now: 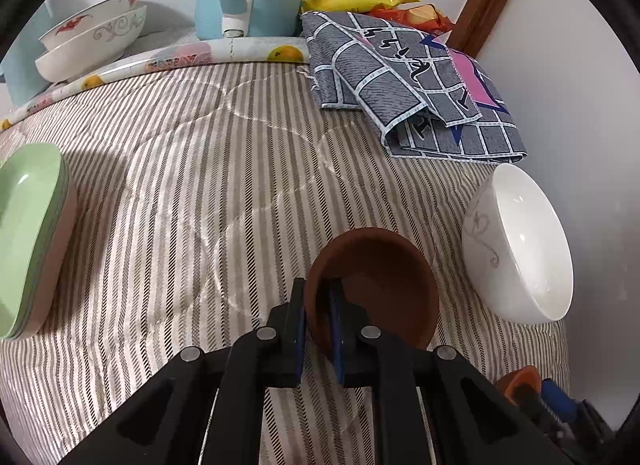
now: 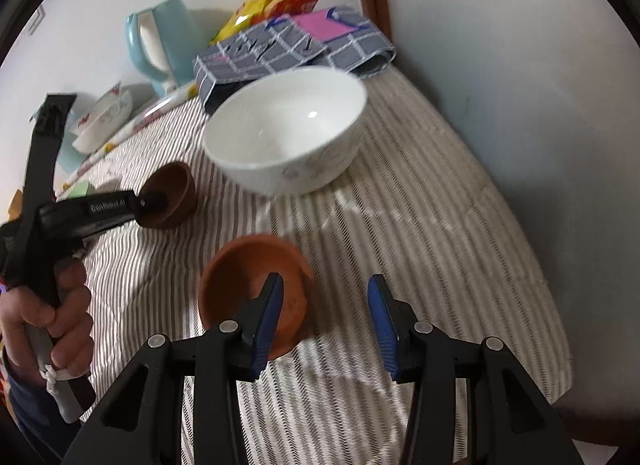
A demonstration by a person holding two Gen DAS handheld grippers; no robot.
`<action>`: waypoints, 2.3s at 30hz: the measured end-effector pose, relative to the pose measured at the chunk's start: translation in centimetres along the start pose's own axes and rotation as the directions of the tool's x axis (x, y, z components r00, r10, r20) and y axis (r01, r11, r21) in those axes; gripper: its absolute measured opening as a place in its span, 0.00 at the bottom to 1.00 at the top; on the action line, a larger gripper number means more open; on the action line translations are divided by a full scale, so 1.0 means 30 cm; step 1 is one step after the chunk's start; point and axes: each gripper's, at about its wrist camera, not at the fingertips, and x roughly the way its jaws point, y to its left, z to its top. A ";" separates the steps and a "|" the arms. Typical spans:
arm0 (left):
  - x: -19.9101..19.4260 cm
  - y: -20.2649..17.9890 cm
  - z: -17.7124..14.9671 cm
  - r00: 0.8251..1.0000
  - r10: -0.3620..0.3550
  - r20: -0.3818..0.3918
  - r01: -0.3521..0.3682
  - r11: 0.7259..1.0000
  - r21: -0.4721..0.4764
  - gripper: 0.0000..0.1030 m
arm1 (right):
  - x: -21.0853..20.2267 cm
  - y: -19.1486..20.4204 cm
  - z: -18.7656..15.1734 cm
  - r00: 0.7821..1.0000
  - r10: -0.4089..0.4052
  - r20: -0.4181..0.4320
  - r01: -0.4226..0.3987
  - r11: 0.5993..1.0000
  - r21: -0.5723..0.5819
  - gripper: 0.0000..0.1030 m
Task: Organize plates and bowls
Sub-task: 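Close the right gripper on the rim of the other brown clay bowl, then carry the brown bowl over the white bowl with the right gripper while the left gripper holds its bowl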
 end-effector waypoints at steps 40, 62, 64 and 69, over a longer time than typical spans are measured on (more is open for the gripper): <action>-0.227 0.013 -0.004 0.992 -0.070 0.107 0.068 0.997 0.022 0.09 | -0.194 0.053 0.058 0.982 -0.060 0.177 0.058 0.998 0.015 0.08; -0.315 0.132 0.100 0.985 -0.015 0.172 0.015 1.000 0.001 0.09 | -0.193 0.050 0.300 0.959 -0.142 0.244 0.132 0.990 0.057 0.08; -0.310 0.154 0.104 0.985 0.002 0.174 -0.001 1.000 -0.002 0.09 | -0.167 0.059 0.312 0.962 -0.143 0.235 0.134 0.990 0.054 0.08; -0.297 0.204 0.111 0.984 0.028 0.177 -0.026 1.000 -0.013 0.09 | -0.096 0.077 0.335 0.967 -0.148 0.207 0.141 0.989 0.046 0.08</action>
